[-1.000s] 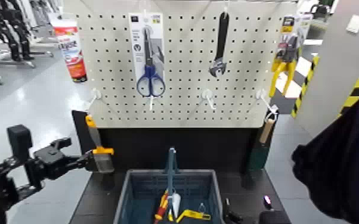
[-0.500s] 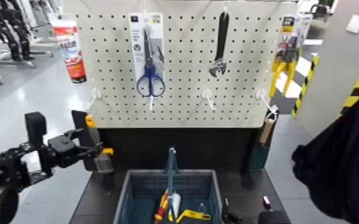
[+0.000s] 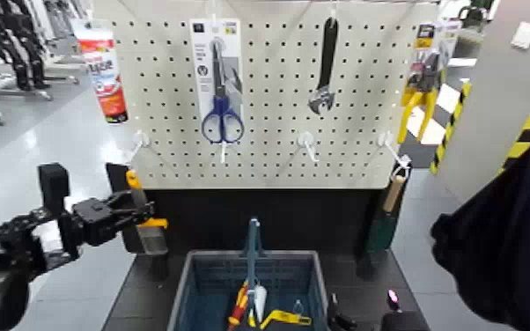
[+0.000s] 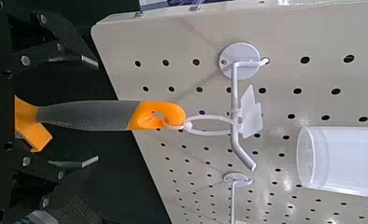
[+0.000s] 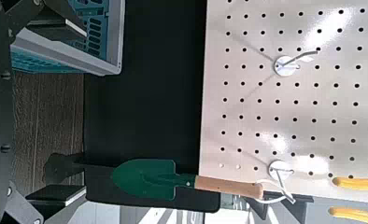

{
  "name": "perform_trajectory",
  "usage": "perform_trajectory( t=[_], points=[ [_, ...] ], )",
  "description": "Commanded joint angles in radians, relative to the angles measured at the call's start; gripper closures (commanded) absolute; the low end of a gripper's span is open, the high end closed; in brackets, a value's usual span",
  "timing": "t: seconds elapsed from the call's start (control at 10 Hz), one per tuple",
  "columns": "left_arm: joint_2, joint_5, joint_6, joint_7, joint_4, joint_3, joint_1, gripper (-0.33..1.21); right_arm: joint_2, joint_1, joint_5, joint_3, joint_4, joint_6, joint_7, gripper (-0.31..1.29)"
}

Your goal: Put the yellow paint brush into the crate.

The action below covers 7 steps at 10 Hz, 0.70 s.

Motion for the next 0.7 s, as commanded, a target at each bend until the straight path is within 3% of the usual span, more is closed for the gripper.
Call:
perform_trajectory(
  t=[0.1,0.7],
  points=[
    [-0.005,-0.009,0.009,0.006,-0.004,0.003,0.004,1.05,0.0,-0.001,-0.005,0.0,0.002,-0.003,0.0,0.14],
    [-0.018,-0.029,0.009,0.035,-0.053,0.031,0.036,1.18,0.0,0.0,-0.005,0.0,0.004,0.0,-0.001,0.14]
  ],
)
